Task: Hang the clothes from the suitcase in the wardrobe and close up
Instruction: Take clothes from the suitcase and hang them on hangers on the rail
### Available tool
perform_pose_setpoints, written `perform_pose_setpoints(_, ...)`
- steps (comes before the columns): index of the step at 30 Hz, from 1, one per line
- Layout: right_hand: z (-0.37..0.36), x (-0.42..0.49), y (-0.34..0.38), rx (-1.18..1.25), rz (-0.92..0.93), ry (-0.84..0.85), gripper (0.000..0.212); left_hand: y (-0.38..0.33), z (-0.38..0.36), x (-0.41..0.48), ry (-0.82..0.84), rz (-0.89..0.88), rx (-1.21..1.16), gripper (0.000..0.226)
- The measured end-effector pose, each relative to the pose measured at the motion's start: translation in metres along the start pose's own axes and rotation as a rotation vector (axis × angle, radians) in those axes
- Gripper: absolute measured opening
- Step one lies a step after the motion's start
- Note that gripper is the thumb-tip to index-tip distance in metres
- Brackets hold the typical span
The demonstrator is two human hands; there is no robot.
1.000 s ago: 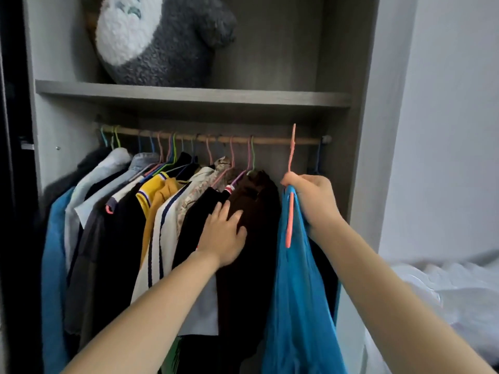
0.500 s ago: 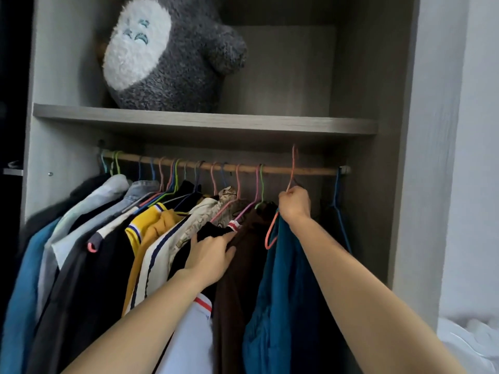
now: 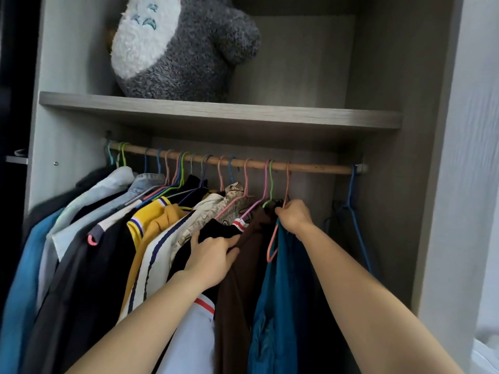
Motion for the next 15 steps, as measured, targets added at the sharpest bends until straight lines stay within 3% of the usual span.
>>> perform_pose_setpoints(2, 0.001, -0.007, 0.003, -0.117, 0.026, -0.015, 0.026, -0.002, -0.004, -0.004, 0.006, 0.000, 0.023, 0.044)
perform_pose_setpoints(4, 0.004, -0.020, 0.012, -0.222, 0.084, -0.149, 0.028, -0.005, -0.008, -0.013, 0.014, -0.008, 0.048, 0.047)
perform_pose_setpoints(7, -0.001, -0.049, 0.037, -0.127, 0.308, -0.251, 0.016, -0.005, -0.009, -0.044, -0.113, -0.059, 0.009, 0.046)
perform_pose_setpoints(10, -0.029, -0.089, 0.063, -0.007, 0.501, -0.127, 0.009, 0.010, -0.004, -0.091, -0.326, -0.127, 0.109, 0.045)
perform_pose_setpoints(15, -0.109, -0.181, 0.073, 0.089, 0.624, 0.192, 0.011, 0.069, 0.016, -0.197, -0.205, 0.201, 0.217, 0.050)
Point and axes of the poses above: each hand's wrist, its own x-axis towards the middle knuckle, its own z-axis out of the back of the hand, y = z × x, the point moved 1 cm from there along x, towards the middle knuckle, and after that the axes turned 3 degrees about -z, right-handed, at the moved point
